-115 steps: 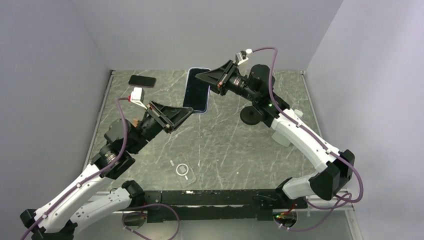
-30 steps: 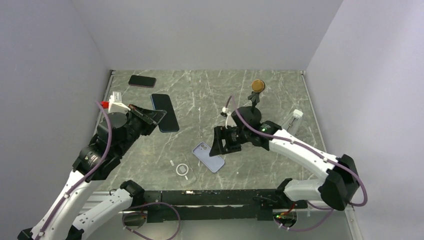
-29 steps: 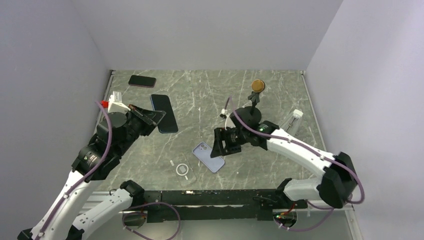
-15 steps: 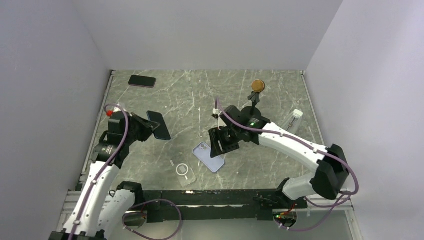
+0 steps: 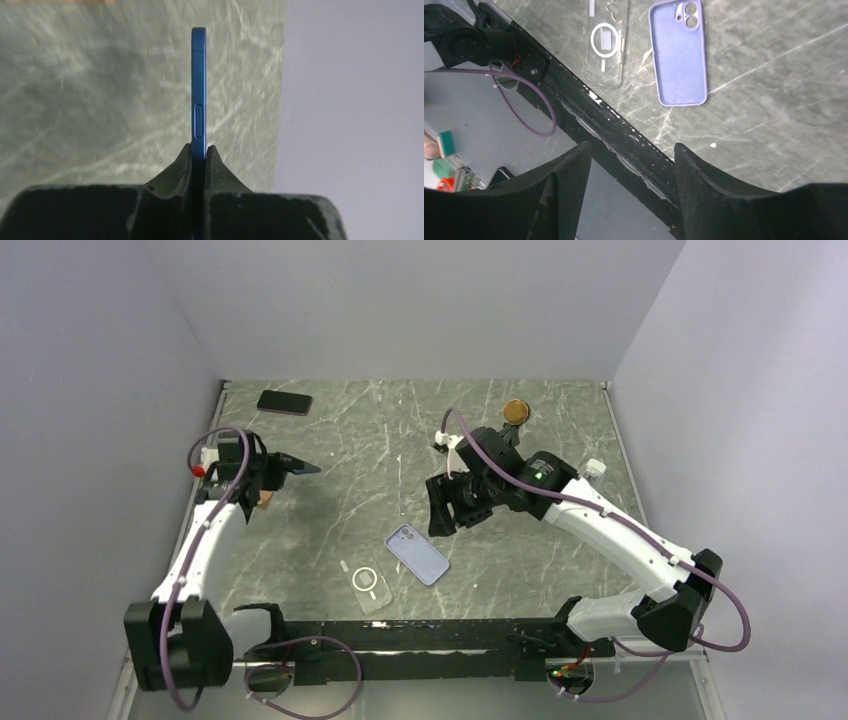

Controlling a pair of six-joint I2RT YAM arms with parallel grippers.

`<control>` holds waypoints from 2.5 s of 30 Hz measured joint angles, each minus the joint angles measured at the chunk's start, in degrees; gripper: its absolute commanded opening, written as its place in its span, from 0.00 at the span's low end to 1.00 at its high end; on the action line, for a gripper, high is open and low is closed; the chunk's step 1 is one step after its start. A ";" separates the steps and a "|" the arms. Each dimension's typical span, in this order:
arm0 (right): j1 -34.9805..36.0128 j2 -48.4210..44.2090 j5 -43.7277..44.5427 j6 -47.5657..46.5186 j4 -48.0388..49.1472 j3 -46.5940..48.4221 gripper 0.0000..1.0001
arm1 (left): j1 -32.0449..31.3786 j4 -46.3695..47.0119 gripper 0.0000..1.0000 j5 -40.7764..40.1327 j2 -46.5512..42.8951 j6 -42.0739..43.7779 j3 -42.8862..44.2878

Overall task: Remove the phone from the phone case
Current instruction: Place the phone at the corner of the board, then reset both arms

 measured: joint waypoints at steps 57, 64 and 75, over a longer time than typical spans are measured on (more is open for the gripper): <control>-23.71 -1.09 -1.09 -8.20 -1.49 18.91 0.98 | 8.85 3.48 0.96 -2.36 39.45 13.07 32.79; -23.82 -4.57 2.43 -5.05 -2.27 17.07 1.00 | 6.49 4.24 0.97 16.52 22.40 22.03 24.81; -23.85 -8.48 12.98 0.83 -3.41 17.18 1.00 | -9.60 -5.79 0.99 26.32 -6.80 41.94 28.04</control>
